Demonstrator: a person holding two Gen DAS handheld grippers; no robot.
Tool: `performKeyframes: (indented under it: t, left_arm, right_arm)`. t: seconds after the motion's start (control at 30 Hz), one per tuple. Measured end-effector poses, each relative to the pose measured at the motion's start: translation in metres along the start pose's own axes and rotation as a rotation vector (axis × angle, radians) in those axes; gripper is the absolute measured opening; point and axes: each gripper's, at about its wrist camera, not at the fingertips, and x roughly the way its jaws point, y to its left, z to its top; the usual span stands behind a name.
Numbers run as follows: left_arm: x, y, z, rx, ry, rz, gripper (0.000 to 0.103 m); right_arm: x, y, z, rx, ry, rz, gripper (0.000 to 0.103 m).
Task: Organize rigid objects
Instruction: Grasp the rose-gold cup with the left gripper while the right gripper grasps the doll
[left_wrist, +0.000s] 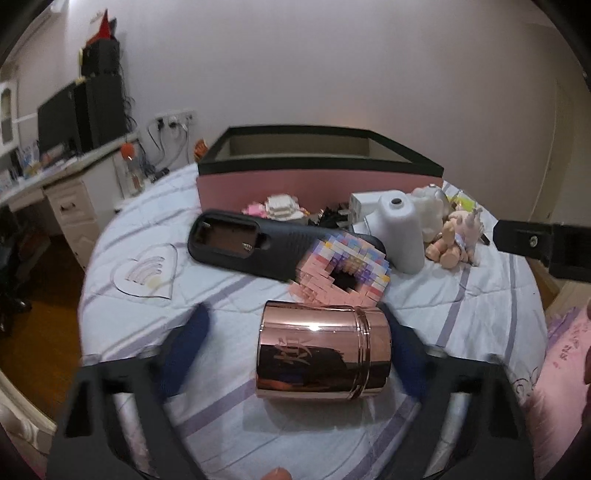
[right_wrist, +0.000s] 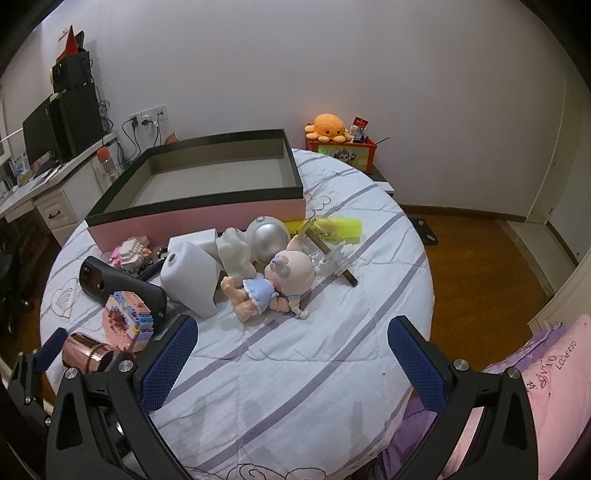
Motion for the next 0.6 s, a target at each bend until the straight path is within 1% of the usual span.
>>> performKeyframes:
  t: [0.07, 0.13, 0.27, 0.43, 0.5, 0.57, 0.6]
  left_arm:
    - [0.002, -0.001, 0.001, -0.001, 0.005, -0.021, 0.061]
    - [0.005, -0.003, 0.003, 0.008, 0.022, -0.039, 0.055]
    - [0.006, 0.001, 0.004, -0.010, 0.031, -0.060, 0.055]
    - [0.005, 0.010, 0.005, -0.032, 0.036, -0.062, 0.055]
    - [0.005, 0.013, 0.006, -0.043, 0.032, -0.062, 0.055]
    - [0.005, 0.015, 0.007, -0.049, 0.032, -0.066, 0.055]
    - [0.004, 0.017, 0.008, -0.050, 0.033, -0.067, 0.055]
  right_arm:
    - [0.005, 0.000, 0.000, 0.001, 0.005, 0.003, 0.103]
    - [0.013, 0.001, 0.002, -0.001, 0.011, 0.003, 0.103]
    - [0.032, 0.002, 0.005, -0.005, 0.034, 0.016, 0.103]
    - [0.053, 0.000, 0.010, 0.018, 0.046, 0.033, 0.103]
    - [0.063, 0.001, 0.013, 0.004, 0.054, 0.035, 0.103]
    - [0.072, 0.004, 0.013, -0.015, 0.069, 0.037, 0.099]
    - [0.077, 0.004, 0.013, -0.018, 0.080, 0.043, 0.092]
